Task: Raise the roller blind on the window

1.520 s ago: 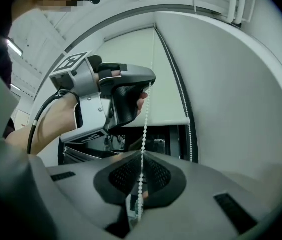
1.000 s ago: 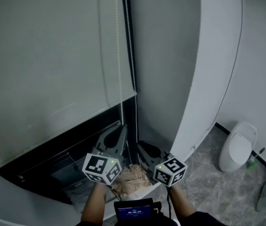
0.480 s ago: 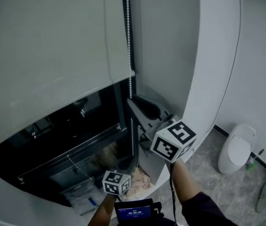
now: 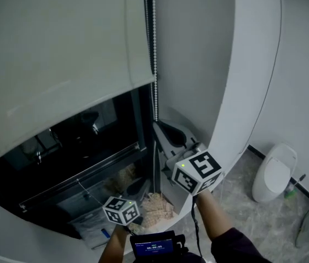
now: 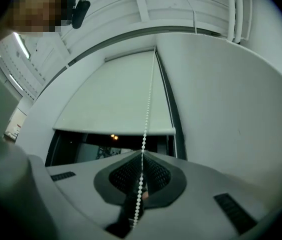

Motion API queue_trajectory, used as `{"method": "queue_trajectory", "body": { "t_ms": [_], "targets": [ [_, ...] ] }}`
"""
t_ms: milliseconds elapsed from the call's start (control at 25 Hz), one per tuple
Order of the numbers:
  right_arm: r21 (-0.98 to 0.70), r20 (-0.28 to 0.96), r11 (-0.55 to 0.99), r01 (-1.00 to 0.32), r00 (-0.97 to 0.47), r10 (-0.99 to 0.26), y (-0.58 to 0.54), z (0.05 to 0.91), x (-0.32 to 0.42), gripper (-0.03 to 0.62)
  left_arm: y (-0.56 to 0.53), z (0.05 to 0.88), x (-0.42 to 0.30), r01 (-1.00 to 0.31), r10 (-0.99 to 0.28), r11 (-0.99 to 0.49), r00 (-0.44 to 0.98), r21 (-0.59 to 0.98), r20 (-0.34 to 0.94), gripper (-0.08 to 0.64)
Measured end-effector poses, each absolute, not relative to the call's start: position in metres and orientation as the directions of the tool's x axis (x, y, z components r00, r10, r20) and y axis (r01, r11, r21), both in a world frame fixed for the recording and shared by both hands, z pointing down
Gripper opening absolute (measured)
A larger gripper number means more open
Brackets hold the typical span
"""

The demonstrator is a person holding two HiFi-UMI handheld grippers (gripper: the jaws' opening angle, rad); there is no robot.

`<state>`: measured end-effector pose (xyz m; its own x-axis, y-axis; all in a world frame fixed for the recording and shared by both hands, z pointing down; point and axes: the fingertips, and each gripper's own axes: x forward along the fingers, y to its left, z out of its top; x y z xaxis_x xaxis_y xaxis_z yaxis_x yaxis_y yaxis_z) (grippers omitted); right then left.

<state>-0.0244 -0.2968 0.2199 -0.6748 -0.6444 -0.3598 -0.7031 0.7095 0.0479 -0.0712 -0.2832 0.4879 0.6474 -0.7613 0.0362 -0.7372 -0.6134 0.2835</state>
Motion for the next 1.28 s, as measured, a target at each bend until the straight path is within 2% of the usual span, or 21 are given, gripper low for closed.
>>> {"method": "queue_trajectory", "body": {
  "t_ms": [240,440,640,880,1040,1120,1280],
  "targets": [
    [-0.021,-0.229,0.713,-0.701,-0.691,-0.686,-0.312,0.31,-0.034,0.012,-0.276,0.357,-0.079,-0.721,-0.742,-0.669,0.637,0.181,-0.209,0.012],
    [-0.075,-0.093,0.721,-0.688,-0.715,-0.692,-0.311,0.393,-0.054,0.012,-0.279,0.283,-0.061,-0.738,-0.715,-0.674,0.644,0.025,-0.271,0.014],
    [-0.139,-0.039,0.743,-0.654,-0.746,-0.664,-0.291,0.432,-0.067,0.012,-0.297,0.265,-0.049,-0.778,-0.747,-0.625,0.619,-0.06,-0.245,0.015],
    [-0.152,-0.037,0.745,-0.649,-0.75,-0.661,-0.277,0.441,-0.059,0.012,-0.295,0.272,-0.047,-0.757,-0.724,-0.653,0.624,0.002,-0.293,0.014],
    [-0.188,0.039,0.732,-0.655,-0.749,-0.661,-0.278,0.474,-0.051,0.014,-0.291,0.287,-0.055,-0.748,-0.726,-0.66,0.611,0.07,-0.317,0.014],
    [-0.242,0.01,0.724,-0.646,-0.748,-0.664,-0.275,0.47,-0.041,0.015,-0.287,0.288,-0.065,-0.771,-0.741,-0.635,0.587,0.057,-0.326,0.014],
    [-0.291,-0.183,0.74,-0.606,-0.724,-0.665,-0.277,0.403,-0.011,0.046,-0.288,0.31,-0.072,-0.779,-0.754,-0.626,0.592,0.038,-0.284,0.014]
  ]
}}
